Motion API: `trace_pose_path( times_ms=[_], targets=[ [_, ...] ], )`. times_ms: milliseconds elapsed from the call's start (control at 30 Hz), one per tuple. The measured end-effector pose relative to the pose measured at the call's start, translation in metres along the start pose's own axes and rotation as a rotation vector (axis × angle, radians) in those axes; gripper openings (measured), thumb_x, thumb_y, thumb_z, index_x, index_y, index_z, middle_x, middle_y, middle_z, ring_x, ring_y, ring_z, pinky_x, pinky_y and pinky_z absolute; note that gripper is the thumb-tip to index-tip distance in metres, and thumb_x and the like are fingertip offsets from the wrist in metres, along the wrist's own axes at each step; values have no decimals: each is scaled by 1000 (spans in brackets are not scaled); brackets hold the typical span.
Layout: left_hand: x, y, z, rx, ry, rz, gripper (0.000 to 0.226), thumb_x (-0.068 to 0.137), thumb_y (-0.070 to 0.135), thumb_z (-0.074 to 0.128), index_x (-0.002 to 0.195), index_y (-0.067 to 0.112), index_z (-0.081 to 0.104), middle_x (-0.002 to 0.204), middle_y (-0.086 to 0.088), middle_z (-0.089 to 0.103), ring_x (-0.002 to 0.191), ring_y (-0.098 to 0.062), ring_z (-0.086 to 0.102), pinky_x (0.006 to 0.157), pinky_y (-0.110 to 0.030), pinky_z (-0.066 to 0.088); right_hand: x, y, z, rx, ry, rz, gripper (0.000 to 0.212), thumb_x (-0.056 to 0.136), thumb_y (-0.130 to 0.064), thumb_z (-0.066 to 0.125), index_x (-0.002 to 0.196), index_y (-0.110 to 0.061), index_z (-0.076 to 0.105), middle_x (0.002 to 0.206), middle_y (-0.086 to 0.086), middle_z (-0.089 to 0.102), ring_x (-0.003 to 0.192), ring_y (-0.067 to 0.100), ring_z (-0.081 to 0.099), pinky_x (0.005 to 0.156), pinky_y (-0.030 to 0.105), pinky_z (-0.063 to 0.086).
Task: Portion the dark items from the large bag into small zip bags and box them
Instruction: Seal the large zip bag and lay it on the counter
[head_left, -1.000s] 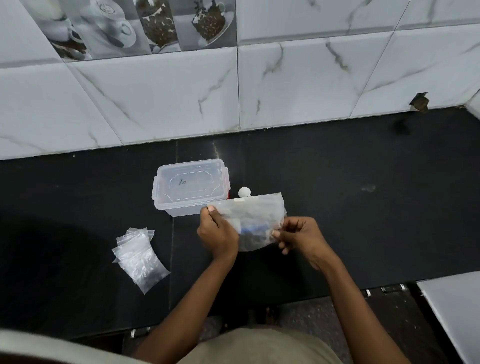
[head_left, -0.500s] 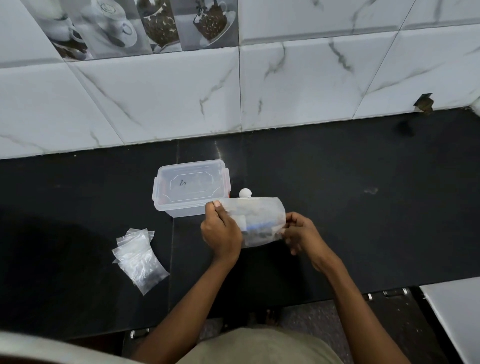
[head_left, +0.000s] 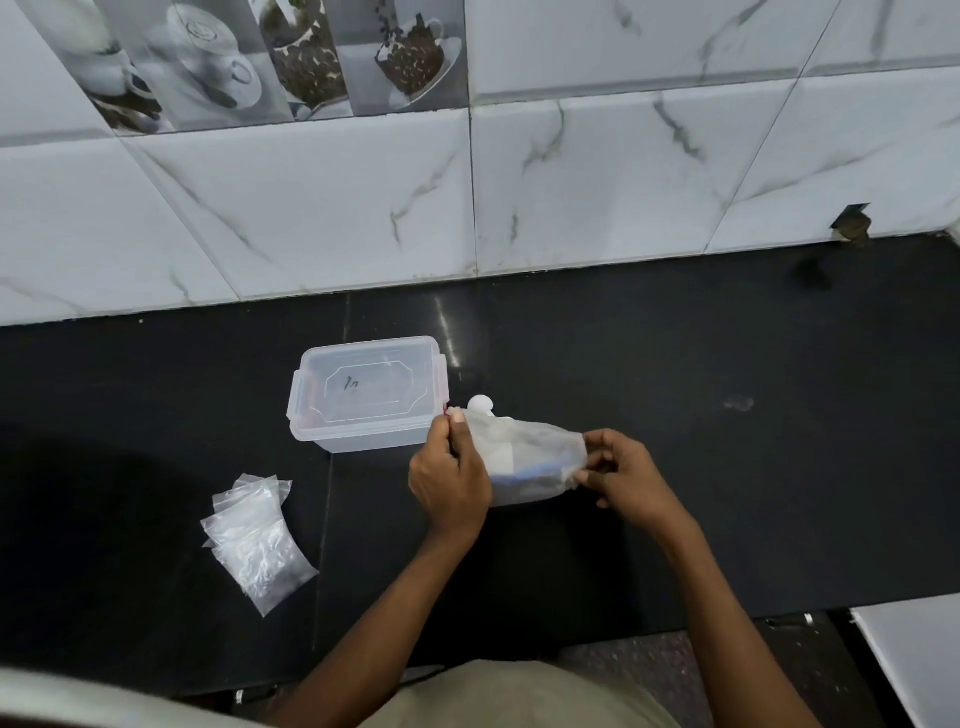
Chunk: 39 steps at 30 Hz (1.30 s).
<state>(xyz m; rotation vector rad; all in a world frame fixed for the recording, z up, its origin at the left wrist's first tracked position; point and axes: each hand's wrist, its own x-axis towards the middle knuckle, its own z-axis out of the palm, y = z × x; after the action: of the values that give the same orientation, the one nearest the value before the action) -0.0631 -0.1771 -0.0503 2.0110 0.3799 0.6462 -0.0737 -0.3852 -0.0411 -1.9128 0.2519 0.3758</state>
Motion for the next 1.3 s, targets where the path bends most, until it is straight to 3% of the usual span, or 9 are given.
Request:
trace_pose_path(
  times_ms=[167,300,400,533,633,800,900,1033,1300],
  targets=[
    [9,8,10,66,-106,291,35,104,31,46,77,12,59,63,10,49,52,-8,42,51,-16,30,22,-5,-20,-133,-47,-103,98,59,-30,80,147,-35,36,137,-7,50,128,13,49,102,36,49],
    [20,17,25,69,-206,570,19,99,19,53,87,11,65,74,2,63,62,-12,53,55,-25,43,41,-29,-34,-245,-177,-251,112,64,-11,74,149,-58,19,155,-20,33,148,14,29,120,49,26],
    [23,21,37,17,-311,604,15,101,22,50,90,17,60,81,-1,64,71,-15,55,64,-34,47,58,-40,-32,-325,-193,-268,90,65,-8,73,133,-60,45,126,-19,58,124,18,54,103,42,50],
    [25,24,45,-108,-398,223,32,107,26,44,82,10,54,70,2,56,63,-10,54,58,-33,47,74,-39,-32,-332,-42,-294,37,66,-5,73,86,-36,71,84,-10,71,83,11,68,70,24,54],
    [25,19,56,-53,-353,-10,35,108,28,44,80,10,52,67,5,55,60,-7,52,56,-33,46,86,-38,-35,-426,44,-290,36,69,-15,74,98,-35,71,94,-16,70,92,7,65,87,27,49],
    [13,25,73,246,-507,-236,24,98,22,56,118,12,49,108,-4,60,102,-28,64,84,-44,55,112,-33,-23,-919,-27,-172,46,83,-17,55,128,-26,55,122,2,59,116,25,53,103,43,30],
    [0,25,76,565,-466,31,66,83,27,67,140,10,40,140,-9,46,127,-28,48,103,-41,45,126,-24,-16,-1042,-62,-133,55,84,-28,62,136,-21,46,133,7,49,126,29,45,108,48,28],
    [4,11,87,612,-630,385,66,83,18,67,145,12,44,159,-11,36,145,-28,36,115,-41,33,133,-14,-7,-1141,70,-209,67,80,-39,70,139,-21,44,137,9,44,128,28,43,108,48,31],
    [-1,-25,102,816,-971,448,76,103,41,36,161,12,-4,168,-7,-13,156,-22,-14,125,-45,-7,91,13,31,-936,364,-479,51,92,-20,57,141,-7,54,153,17,47,143,30,44,115,46,36]
  ],
)
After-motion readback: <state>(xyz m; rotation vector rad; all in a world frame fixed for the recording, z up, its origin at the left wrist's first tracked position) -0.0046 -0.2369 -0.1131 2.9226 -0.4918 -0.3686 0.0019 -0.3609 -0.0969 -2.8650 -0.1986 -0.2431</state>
